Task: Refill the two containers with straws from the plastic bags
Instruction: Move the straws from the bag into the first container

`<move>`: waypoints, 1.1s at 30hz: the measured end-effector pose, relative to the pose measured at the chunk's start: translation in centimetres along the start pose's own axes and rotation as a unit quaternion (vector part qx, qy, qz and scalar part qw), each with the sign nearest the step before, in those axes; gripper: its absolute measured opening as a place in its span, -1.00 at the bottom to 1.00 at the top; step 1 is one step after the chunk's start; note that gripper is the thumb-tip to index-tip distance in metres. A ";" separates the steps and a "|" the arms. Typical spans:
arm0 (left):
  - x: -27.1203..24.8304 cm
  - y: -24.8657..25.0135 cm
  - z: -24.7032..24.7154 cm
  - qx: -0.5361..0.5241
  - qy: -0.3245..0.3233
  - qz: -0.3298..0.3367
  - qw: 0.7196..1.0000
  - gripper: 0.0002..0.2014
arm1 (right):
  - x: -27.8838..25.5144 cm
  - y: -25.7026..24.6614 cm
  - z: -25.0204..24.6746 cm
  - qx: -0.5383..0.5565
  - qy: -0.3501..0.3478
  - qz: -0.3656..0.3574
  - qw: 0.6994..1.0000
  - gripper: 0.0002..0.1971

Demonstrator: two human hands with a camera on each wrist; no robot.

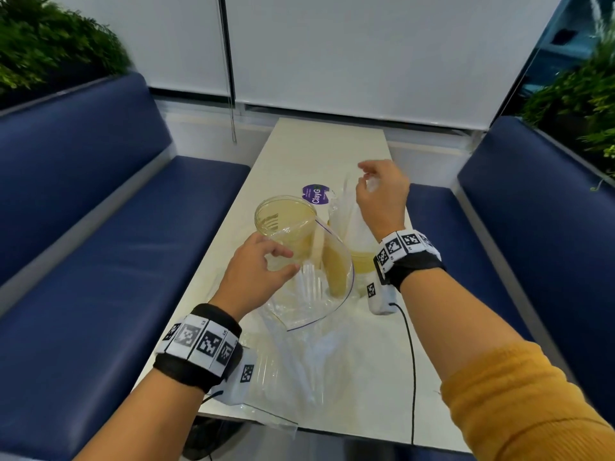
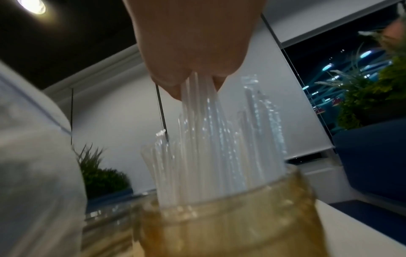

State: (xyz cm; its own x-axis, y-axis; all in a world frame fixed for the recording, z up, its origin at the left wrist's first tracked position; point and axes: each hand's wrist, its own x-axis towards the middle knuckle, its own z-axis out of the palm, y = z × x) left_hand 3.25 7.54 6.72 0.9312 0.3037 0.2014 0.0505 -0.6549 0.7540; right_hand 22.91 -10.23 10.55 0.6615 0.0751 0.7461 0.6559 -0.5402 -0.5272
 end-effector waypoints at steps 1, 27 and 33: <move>0.0 0.1 0.0 -0.005 0.000 0.003 1.000 -0.80 | -0.5 0.4 0.0 -0.040 -0.032 -0.005 0.999 -0.82; -1.2 3.3 -0.9 0.015 -0.032 0.042 0.998 -0.57 | -3.2 -10.7 -4.7 -0.186 -0.303 0.007 0.935 -0.58; -1.9 4.0 -0.5 0.012 -0.021 0.112 0.993 -0.49 | -8.6 -9.2 -3.1 -0.189 -0.486 0.221 0.824 -0.66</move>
State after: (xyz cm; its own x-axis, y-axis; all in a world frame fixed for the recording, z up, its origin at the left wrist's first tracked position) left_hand 1.50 4.62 9.67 0.9339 0.1197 0.3368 -0.1521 -0.7194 0.6777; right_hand 10.05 -8.47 10.25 0.9044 0.3380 -0.2605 0.2346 -0.9037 -0.3581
